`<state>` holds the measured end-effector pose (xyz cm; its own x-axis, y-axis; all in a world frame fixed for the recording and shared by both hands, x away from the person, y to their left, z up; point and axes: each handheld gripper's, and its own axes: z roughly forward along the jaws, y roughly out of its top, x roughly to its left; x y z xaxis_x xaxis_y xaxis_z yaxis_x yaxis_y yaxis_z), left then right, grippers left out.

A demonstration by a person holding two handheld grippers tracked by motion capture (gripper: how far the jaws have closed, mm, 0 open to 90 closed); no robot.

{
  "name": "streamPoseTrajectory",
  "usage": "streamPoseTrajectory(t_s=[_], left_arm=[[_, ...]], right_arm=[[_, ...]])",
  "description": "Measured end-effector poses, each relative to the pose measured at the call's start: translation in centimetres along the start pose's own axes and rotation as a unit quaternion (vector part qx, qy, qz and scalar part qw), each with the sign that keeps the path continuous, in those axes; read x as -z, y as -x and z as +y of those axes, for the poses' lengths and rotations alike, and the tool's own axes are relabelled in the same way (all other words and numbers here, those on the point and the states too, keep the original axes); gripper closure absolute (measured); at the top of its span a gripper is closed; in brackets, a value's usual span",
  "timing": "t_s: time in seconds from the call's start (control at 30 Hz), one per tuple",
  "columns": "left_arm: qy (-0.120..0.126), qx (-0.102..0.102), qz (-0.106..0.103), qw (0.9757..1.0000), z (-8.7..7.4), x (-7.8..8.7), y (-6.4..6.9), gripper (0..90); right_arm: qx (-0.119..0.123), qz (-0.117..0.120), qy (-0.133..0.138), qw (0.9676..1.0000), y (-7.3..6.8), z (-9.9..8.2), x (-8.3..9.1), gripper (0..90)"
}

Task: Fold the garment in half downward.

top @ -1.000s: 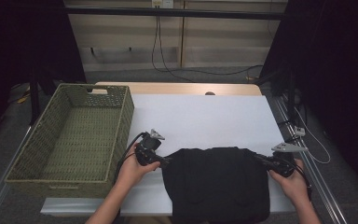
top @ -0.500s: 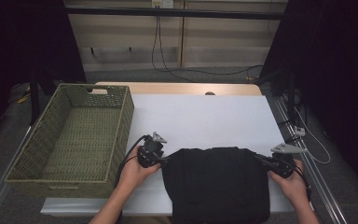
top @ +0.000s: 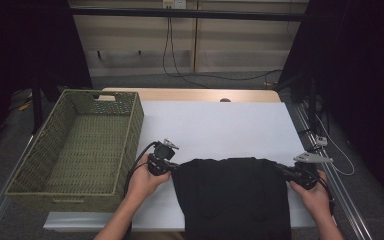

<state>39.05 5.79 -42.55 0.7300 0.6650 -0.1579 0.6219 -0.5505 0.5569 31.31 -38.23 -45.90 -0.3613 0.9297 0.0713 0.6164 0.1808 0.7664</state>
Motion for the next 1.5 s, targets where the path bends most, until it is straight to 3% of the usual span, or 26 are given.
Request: streamPoseTrajectory(t_s=[0.07,0.13,0.27,0.63,1.07,1.2,1.5], left_arm=[[0.000,0.003,-0.004,1.0000,0.3,0.2,-0.3,86.7],[0.001,0.006,-0.001,1.0000,0.7,0.3,-0.6,87.0],[0.010,0.004,0.017,0.9998,1.7,0.4,-0.7,88.2],[0.014,0.012,0.033,0.9993,3.3,1.1,-2.0,88.6],[0.021,0.025,0.052,0.9981,5.9,1.0,-3.1,88.8],[0.012,0.012,0.069,0.9975,6.4,0.8,-3.3,88.9],[0.013,0.019,0.072,0.9972,7.8,0.6,-4.0,88.9]], right_arm=[[-0.016,0.007,0.012,0.9998,0.5,0.2,0.2,85.1],[-0.005,-0.001,0.014,0.9999,0.9,0.5,0.4,85.5],[-0.026,-0.005,0.032,0.9991,1.8,1.2,0.5,85.6],[-0.040,-0.011,0.039,0.9984,2.4,1.9,-0.8,85.6],[-0.017,-0.017,0.030,0.9992,2.7,3.9,-1.9,85.5],[-0.015,-0.026,0.030,0.9991,2.9,4.1,-2.3,85.5],[-0.008,-0.036,0.023,0.9990,3.6,4.7,-2.9,85.5]])
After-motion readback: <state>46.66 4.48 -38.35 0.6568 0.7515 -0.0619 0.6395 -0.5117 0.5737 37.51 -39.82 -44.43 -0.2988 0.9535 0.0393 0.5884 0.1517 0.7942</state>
